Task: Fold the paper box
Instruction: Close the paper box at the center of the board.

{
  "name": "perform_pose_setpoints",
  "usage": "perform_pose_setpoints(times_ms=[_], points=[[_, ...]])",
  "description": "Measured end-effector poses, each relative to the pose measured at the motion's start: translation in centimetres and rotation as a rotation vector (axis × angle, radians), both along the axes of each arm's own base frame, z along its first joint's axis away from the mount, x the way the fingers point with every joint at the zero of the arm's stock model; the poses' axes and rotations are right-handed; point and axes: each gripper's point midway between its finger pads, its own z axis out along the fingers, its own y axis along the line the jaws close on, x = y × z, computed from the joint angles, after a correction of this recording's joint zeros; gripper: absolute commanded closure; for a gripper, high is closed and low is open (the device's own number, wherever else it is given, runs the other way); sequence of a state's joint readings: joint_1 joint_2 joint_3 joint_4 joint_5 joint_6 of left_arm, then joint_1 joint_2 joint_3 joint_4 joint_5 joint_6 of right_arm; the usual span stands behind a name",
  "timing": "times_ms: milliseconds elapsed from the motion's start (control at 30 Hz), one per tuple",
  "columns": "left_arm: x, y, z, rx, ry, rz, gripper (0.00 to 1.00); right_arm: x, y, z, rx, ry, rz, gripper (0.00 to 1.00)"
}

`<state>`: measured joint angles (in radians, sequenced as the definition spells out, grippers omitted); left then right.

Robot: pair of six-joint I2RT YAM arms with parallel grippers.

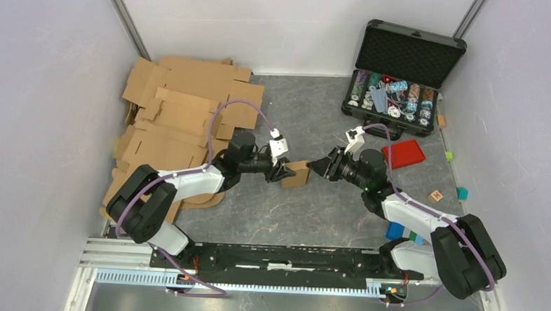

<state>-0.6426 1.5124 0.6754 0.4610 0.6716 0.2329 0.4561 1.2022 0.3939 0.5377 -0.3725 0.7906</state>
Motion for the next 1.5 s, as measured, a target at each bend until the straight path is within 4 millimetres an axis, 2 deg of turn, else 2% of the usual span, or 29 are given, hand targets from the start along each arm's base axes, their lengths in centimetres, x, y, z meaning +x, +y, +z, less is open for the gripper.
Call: perform_pose_setpoints(times_ms=[333,633,800,967,1067,1133,1167,1300,1500], points=[[0.2,0.0,0.0,0.005,0.003,0.006,0.69,0.5,-0.6,0.1,0.018,0.006,0.027,0.67],[0.2,-0.1,-0.1,0.007,0.005,0.006,0.69,0.6,-0.7,0.2,0.027,0.004,0.044,0.73],[0.2,0.0,-0.1,0.008,0.005,0.006,0.69,0.9,-0.9,0.3,0.019,-0.008,0.039,0.68],[0.2,0.0,-0.1,0.009,0.008,0.006,0.69,1.1,-1.1,0.1,-0.017,-0.028,0.042,0.68],[0.2,0.0,-0.1,0.010,0.009,0.006,0.69,1.1,-1.2,-0.2,-0.032,-0.025,0.044,0.63],[0.2,0.0,-0.1,0.012,0.012,0.006,0.69,1.0,-1.3,-0.4,-0.036,-0.018,0.048,0.47],[0.2,0.0,-0.2,0.014,0.014,0.006,0.69,1.0,-1.3,-0.4,-0.036,-0.016,0.048,0.43],[0.2,0.0,-0.2,0.016,0.018,0.006,0.69,1.1,-1.6,-0.5,-0.047,-0.020,0.040,0.39],[0.2,-0.1,-0.2,0.017,0.018,0.006,0.69,1.3,-1.1,1.0,-0.026,-0.049,0.054,0.38]])
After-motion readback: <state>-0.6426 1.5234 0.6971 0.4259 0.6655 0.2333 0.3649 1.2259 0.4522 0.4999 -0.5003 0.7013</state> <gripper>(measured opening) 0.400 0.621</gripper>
